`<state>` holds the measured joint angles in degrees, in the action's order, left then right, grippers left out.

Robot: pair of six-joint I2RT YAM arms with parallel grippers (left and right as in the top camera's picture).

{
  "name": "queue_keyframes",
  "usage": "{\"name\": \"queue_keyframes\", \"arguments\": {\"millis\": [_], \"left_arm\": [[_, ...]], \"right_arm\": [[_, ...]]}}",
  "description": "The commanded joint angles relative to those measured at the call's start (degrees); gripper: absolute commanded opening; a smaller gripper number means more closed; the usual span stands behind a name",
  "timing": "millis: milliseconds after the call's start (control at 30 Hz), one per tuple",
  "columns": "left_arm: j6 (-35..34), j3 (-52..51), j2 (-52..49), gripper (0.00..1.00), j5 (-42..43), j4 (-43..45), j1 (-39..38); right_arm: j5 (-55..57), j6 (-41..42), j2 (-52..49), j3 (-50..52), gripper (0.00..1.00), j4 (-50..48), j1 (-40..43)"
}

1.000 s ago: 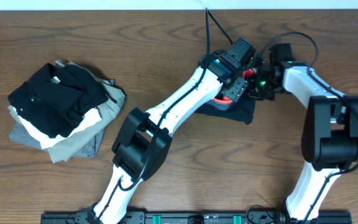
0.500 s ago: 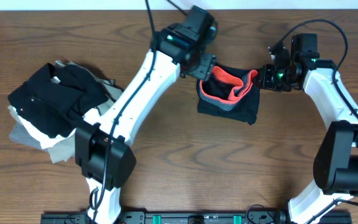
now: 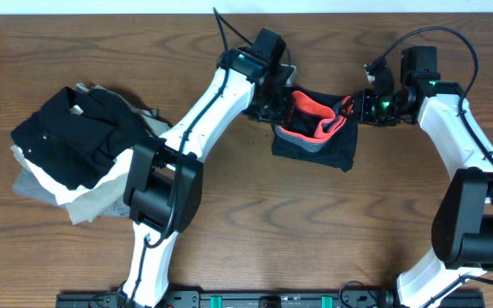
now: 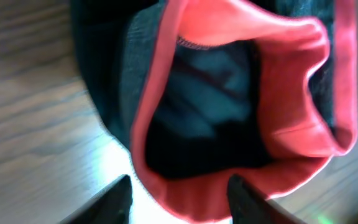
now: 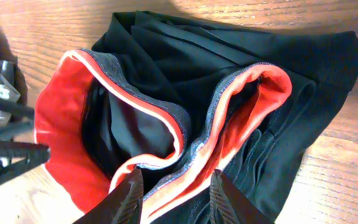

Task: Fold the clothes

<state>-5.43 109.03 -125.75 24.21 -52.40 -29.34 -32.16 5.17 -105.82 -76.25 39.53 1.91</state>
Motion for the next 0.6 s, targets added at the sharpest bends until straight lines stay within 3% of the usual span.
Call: {"name": "queue_keyframes", "arguments": {"millis": [0,33,67,300,567], "left_arm": [[-0.52,-0.07,-0.26,0.18,2.05,1.92,-0.90],[-1.20,-0.04,-0.26,0.08,2.40,2.73,-1.16],[-2.05,-0.04,-0.26,0.06,2.95,3.74,-1.53],[-2.36,-0.04,-0.26,0.06,4.94,8.55,-5.97],[-2.34,-0.04,-0.26,0.06,4.72,15.32,-10.69]], "right_arm": [[-0.59,-0.72,1.25,0.26,0.34,-0.04,0.33],[-0.31,-0.66,1.25,0.26,0.34,-0.07,0.33],[0.35,-0.24,1.25,0.26,0.34,-0.04,0.33],[6.67,2.86,1.25,0.26,0.34,0.37,0.33],[29.59,15.69,1.25,0.28,0.34,6.47,0.33]]}}
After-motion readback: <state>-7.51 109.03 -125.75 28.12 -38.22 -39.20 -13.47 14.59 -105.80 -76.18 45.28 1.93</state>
